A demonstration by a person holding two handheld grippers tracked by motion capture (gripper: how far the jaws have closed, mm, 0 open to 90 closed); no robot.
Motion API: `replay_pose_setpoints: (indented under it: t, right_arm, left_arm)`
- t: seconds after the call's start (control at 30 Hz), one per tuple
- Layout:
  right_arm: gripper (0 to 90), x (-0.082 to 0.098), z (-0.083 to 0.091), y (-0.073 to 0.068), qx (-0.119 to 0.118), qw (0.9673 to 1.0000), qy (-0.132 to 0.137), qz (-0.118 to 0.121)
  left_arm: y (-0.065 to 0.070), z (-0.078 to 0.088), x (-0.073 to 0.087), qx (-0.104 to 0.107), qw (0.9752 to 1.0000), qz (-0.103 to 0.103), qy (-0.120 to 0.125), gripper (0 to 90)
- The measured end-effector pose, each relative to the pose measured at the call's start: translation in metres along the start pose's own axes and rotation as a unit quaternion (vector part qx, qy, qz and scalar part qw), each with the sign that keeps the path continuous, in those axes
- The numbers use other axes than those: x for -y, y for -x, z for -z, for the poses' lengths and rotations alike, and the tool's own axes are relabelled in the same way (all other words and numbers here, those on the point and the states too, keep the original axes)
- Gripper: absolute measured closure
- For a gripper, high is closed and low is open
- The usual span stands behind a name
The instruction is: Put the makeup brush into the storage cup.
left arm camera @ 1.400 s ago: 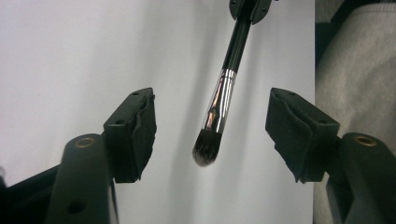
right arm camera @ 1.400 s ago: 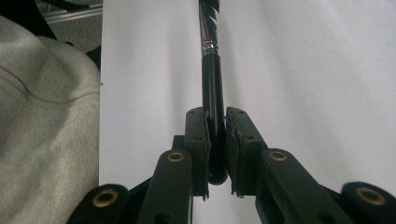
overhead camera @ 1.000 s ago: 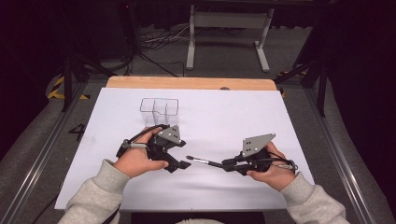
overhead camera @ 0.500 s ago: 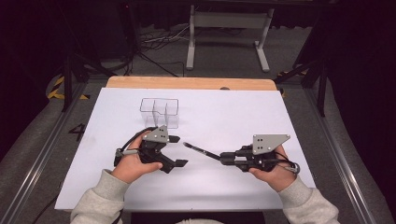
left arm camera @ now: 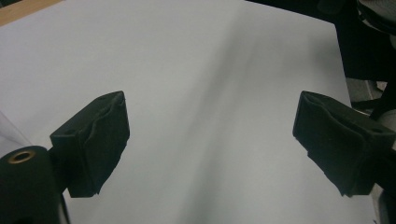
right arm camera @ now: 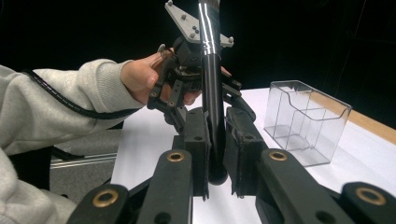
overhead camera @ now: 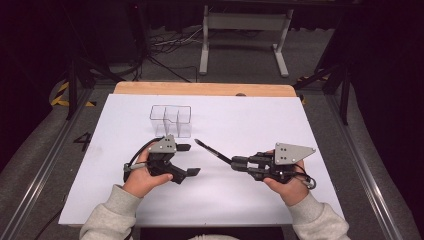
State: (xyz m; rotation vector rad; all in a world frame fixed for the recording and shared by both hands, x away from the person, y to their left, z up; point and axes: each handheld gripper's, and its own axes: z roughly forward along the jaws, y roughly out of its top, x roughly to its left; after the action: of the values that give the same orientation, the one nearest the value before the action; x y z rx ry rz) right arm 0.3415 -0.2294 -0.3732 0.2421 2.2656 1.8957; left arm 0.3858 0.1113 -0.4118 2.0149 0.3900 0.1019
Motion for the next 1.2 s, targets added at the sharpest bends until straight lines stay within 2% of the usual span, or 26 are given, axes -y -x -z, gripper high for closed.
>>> replay_pose_setpoints:
  t: [0.13,0.37,0.67,0.73,0.83,0.97,1.03,1.07,1.2]
  right_arm:
    - [79.7,0.001,-0.002,0.000,0.005,0.9999,0.012,0.009]
    - [79.7,0.003,-0.007,0.001,0.030,0.9988,0.036,0.017]
    - [79.7,0.006,-0.012,0.000,0.026,0.9989,0.034,0.016]
    - [79.8,0.007,-0.012,0.000,0.025,0.9991,0.032,0.013]
    - [79.7,0.008,-0.012,0.001,0.026,0.9991,0.030,0.015]
    - [79.7,0.009,-0.012,0.002,0.028,0.9992,0.027,0.011]
    - [79.7,0.010,-0.012,0.002,0.028,0.9993,0.023,0.013]
    - [79.7,0.010,-0.012,0.002,0.028,0.9993,0.024,0.012]
    - [79.7,0.010,-0.012,0.003,0.027,0.9993,0.024,0.011]
  left_arm:
    - [0.000,-0.001,0.002,0.001,0.9999,0.004,0.011,11.7]
    - [0.000,-0.002,0.004,0.001,0.9993,0.010,0.037,12.6]
    - [0.002,-0.001,0.002,0.004,0.9987,0.008,0.051,14.1]
    - [0.003,0.000,-0.002,0.008,0.9978,0.011,0.064,14.8]
    - [0.005,0.002,-0.009,0.011,0.9968,0.008,0.078,14.8]
    - [0.011,0.002,-0.024,0.022,0.9943,0.000,0.104,14.8]
    - [0.012,0.001,-0.029,0.029,0.9932,-0.003,0.113,15.3]
    - [0.013,0.000,-0.033,0.030,0.9928,-0.010,0.115,15.6]
    - [0.016,-0.004,-0.040,0.039,0.9916,-0.013,0.123,17.0]
